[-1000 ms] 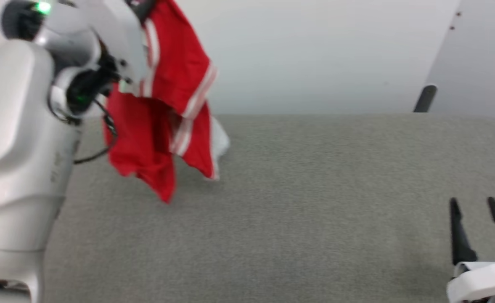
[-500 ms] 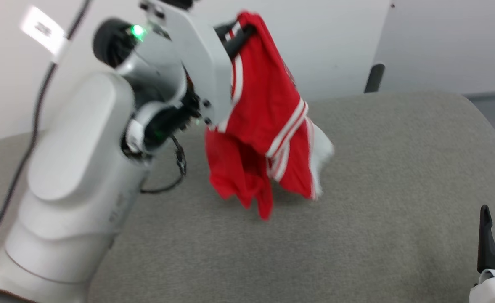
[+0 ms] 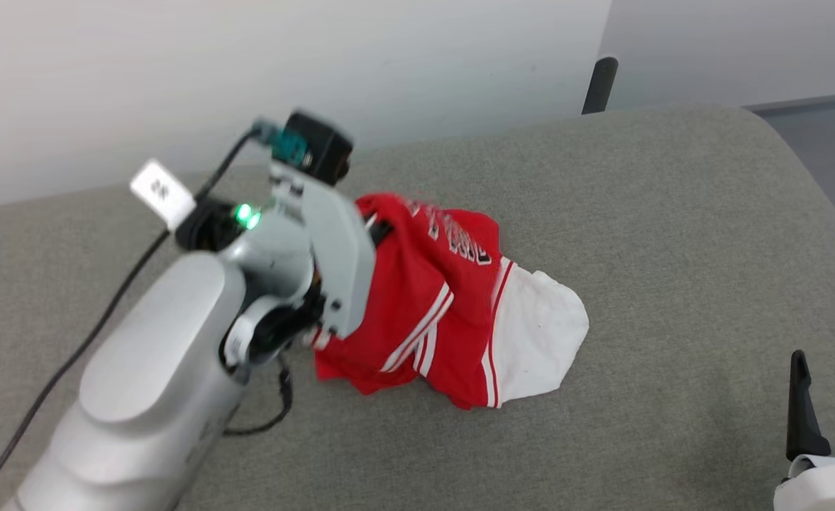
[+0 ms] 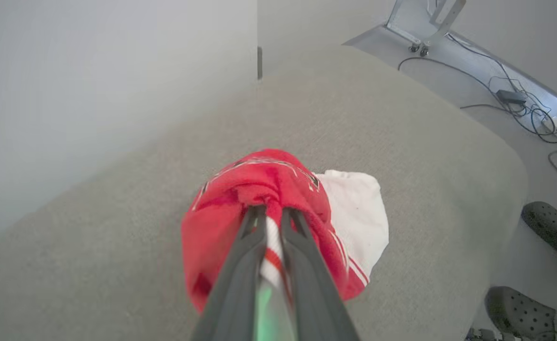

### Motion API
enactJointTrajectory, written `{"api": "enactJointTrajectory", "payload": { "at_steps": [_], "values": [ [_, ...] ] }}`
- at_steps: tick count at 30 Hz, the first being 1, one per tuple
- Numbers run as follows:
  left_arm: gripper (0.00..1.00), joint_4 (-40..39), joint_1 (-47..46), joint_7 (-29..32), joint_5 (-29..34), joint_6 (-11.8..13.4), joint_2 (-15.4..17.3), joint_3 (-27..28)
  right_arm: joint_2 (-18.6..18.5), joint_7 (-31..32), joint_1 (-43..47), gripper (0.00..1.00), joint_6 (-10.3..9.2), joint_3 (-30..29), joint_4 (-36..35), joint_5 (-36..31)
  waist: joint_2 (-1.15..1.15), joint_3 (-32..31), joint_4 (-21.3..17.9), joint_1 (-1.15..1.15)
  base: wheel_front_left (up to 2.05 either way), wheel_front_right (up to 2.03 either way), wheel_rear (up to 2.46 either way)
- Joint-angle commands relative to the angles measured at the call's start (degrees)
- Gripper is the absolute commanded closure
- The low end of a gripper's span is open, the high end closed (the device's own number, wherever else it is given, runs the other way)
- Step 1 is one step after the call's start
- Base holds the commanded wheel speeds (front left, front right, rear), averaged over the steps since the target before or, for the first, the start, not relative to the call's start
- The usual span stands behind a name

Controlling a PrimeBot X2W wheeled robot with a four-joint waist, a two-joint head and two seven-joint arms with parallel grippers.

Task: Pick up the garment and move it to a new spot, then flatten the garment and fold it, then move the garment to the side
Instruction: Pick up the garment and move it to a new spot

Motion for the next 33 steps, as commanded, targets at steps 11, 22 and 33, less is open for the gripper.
{"api": "enactJointTrajectory", "payload": {
  "at_steps": [11,22,33],
  "values": [
    [1.00,8.65,6.34,-1.20,-0.46,-1.13,1.97,-1.62,0.12,-1.14,-2.90,0.00,0.00,2.51,3.29,-0.58,0.00,0.12,1.69,0.00,0.00,0.00,0.00],
    [0.00,19.65,6.97,-3.58,-1.49,-4.35,-1.36,-4.27,-0.67,-0.07,-2.68,0.00,0.00,5.95,4.13,-1.04,0.00,-3.12,3.99,0.00,0.00,0.00,0.00],
    [0.00,18.99,6.89,-9.13,-0.02,-5.47,0.64,-4.36,-2.18,0.98,-1.23,0.00,0.00,8.95,3.07,-0.30,0.00,-7.86,6.93,0.00,0.00,0.00,0.00]
  ]
}}
